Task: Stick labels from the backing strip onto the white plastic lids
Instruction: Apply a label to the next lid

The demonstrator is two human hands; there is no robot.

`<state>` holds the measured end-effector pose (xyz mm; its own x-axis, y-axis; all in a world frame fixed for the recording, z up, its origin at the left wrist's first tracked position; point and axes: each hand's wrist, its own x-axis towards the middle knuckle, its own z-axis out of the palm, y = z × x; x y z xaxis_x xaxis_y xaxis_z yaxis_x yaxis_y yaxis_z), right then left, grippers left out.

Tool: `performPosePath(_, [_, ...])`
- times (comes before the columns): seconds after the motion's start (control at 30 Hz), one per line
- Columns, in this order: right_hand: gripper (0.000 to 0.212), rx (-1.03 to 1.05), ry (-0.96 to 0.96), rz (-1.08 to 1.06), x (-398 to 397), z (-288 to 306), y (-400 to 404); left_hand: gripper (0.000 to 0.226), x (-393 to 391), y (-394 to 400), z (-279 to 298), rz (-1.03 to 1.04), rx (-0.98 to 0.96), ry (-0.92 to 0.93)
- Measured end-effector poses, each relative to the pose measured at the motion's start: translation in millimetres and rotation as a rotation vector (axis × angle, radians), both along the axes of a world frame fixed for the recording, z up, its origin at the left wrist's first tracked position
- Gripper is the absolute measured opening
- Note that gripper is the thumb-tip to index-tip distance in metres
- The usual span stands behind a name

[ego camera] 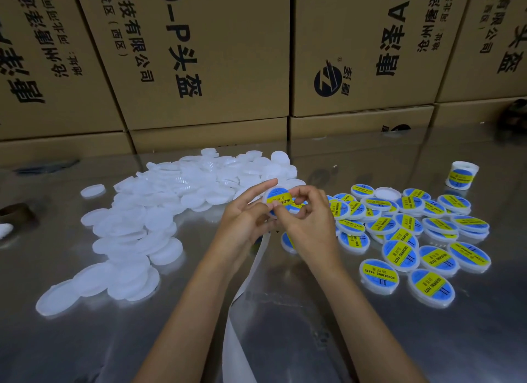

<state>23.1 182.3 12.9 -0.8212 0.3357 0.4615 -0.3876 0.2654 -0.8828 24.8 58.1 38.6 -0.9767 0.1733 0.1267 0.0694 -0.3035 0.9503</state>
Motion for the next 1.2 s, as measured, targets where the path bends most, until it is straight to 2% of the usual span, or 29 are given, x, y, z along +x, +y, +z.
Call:
performPosePath(0.17, [0.064, 0.037, -0.074, -0.022, -0.7, -3.8, 2.3, 0.042, -3.0, -1.2, 0.6, -0.015, 0.209, -0.121])
performPosePath(0.27, [0.057, 0.167, -0.137, -0.039, 0.5, -7.7, 1.1, 0.04, -2.3, -1.3, 0.6, -0.063, 0.319, -0.185])
performPosePath(0.4, [0.048, 0.324, -0.082, -0.08, 0.4, -9.4, -0.5, 0.041, -1.0, -1.0, 1.1, -0.117, 0.414, -0.217])
performPosePath(0.5, [0.051, 0.314, -0.083, -0.071, 0.6, -8.1, 2.8, 0.044, -2.4, -1.4, 0.6, -0.121, 0.379, -0.208])
performPosePath(0.6, [0.054, 0.333, -0.098, -0.115, 1.1, -7.9, 4.0, 0.036, -2.5, -0.1, -0.8, -0.102, 0.3, -0.186])
performPosePath(0.83, [0.051, 0.297, -0.091, -0.152, -2.4, -7.0, 9.9, 0.04, 3.6, -0.5, -2.0, 0.018, -0.077, 0.006])
performPosePath(0.97, [0.05, 0.197, -0.06, -0.06, -5.1, -6.8, 13.3, 0.05, 5.2, -2.2, 0.7, 0.034, -0.222, 0.1])
performPosePath(1.1, [0.054, 0.033, -0.093, 0.048, -6.7, -4.0, 10.6, 0.041, 2.9, -4.0, 1.2, 0.158, -0.184, 0.051])
performPosePath(1.2, [0.051, 0.079, -0.108, 0.132, -5.1, -7.4, 8.4, 0.033, 1.2, -4.3, 1.2, 0.227, -0.117, 0.034])
